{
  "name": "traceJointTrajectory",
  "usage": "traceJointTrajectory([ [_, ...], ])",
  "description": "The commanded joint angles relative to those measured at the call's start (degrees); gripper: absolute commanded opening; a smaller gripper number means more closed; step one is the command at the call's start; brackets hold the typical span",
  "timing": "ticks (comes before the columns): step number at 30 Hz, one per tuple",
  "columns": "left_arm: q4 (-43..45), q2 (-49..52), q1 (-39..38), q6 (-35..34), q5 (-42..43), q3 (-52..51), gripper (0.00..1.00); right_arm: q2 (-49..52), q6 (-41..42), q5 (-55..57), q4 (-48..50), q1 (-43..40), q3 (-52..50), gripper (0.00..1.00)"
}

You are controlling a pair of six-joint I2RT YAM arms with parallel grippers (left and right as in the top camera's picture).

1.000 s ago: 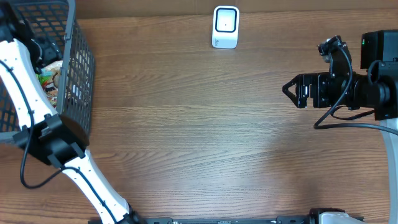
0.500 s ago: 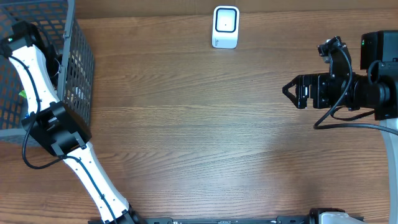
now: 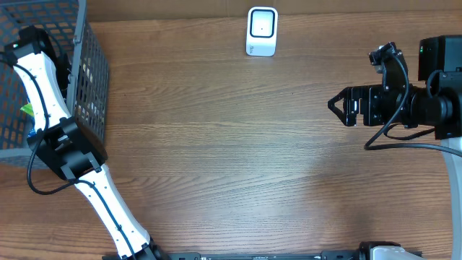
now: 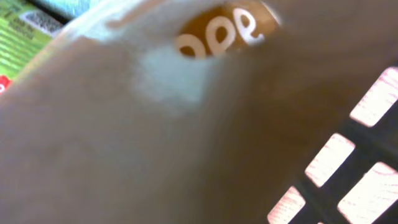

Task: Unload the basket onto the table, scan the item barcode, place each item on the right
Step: 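Reach the left gripper into the basket and grasp the white snack bag, then carry the white bag out and set it on the table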

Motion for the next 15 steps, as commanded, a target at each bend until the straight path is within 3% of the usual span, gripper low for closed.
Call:
traceJointTrajectory([
  [1, -1.5, -2.3, -0.1, -2.7, -0.7, 1.2, 0.04, -0.7, 0.1, -0.4, 0.0, 0.1, 1.5, 1.0],
  [15, -2.1, -36.7, 0.1, -6.1, -3.0, 1.7, 0.04, -0.7, 0.1, -1.4, 0.9, 0.1, 1.5, 1.0],
])
